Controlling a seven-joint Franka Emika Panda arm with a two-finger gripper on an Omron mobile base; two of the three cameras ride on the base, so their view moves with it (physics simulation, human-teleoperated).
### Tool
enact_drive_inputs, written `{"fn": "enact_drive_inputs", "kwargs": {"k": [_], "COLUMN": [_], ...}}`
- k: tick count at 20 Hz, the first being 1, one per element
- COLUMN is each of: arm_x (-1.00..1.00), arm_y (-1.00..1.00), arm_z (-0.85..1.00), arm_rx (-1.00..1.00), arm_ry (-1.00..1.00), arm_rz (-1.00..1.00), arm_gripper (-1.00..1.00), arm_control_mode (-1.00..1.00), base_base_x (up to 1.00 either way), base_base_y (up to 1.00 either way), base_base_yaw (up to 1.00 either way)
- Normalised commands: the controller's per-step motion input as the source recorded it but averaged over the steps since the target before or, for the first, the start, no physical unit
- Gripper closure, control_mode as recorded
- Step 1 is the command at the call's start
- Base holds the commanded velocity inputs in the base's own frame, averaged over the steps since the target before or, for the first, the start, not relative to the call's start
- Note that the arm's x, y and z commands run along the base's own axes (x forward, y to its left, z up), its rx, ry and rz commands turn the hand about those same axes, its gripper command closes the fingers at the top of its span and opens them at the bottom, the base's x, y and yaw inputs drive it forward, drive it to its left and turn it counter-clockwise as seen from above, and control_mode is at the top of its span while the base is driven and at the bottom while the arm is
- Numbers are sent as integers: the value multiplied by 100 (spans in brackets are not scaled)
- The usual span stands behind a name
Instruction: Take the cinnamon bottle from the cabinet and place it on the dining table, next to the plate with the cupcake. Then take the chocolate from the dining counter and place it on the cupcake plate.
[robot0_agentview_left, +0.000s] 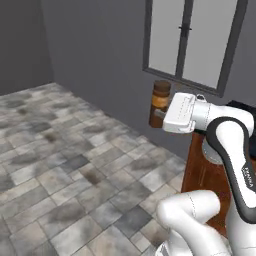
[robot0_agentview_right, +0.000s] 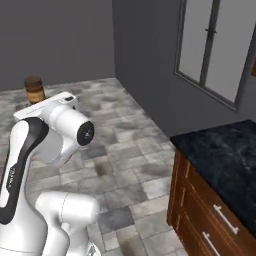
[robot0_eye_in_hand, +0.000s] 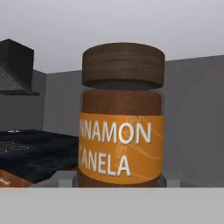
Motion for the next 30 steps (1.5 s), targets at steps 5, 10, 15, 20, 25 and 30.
{"fn": "enact_drive_inputs", "kwargs": {"k": [5,10,15,20,25,30], "arm_x": [0,0,0,0,0,0], "arm_y": [0,0,0,0,0,0], "arm_z": [0,0,0,0,0,0], "arm_rx": [0,0,0,0,0,0], "arm_ry": [0,0,0,0,0,0], "arm_rz": [0,0,0,0,0,0], "arm_gripper": [100,100,100,100,100,100], "arm_control_mode": [100,100,100,100,100,100], "base_base_x": [74,97,92,92,89,71], "base_base_y": [-3,-5,-20,-30,-29,-32], "base_base_yaw": [73,66,60,55,55,55]}}
